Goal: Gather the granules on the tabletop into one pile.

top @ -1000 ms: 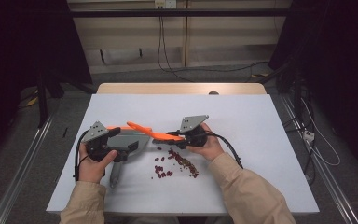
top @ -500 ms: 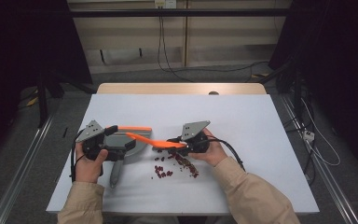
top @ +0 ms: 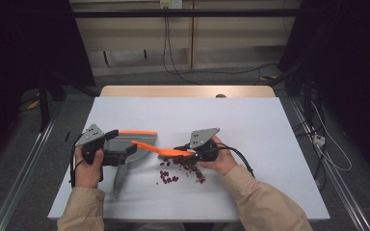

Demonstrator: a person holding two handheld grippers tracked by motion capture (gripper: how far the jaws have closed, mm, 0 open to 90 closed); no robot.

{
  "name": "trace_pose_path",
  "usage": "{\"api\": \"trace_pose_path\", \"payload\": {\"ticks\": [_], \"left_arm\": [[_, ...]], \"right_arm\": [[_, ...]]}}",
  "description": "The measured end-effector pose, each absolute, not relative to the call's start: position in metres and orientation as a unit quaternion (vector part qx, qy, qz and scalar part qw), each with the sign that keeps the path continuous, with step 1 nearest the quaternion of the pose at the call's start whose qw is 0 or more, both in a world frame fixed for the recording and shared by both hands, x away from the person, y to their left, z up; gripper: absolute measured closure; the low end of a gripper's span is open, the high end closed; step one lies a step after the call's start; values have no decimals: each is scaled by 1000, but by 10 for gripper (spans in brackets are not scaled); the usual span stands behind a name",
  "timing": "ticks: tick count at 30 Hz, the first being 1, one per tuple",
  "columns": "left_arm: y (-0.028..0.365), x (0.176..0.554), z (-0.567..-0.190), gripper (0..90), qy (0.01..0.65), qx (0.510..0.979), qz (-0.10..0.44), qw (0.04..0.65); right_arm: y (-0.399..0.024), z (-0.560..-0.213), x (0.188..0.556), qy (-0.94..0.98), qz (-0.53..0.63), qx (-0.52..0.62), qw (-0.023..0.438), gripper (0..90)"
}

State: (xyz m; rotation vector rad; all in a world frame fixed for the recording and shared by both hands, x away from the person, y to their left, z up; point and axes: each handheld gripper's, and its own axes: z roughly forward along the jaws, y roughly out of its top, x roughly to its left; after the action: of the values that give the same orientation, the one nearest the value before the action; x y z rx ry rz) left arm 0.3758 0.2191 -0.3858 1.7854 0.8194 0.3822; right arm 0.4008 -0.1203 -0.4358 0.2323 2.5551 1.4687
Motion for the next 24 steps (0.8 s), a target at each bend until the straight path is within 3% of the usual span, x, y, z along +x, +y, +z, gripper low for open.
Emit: {"api": "trace_pose_path", "payload": {"ticks": [24], "left_arm": [[226,364,-401,47,330,774,150,520]], "right_arm": [[-124,-432,393,859,494,96,88,706]]}}
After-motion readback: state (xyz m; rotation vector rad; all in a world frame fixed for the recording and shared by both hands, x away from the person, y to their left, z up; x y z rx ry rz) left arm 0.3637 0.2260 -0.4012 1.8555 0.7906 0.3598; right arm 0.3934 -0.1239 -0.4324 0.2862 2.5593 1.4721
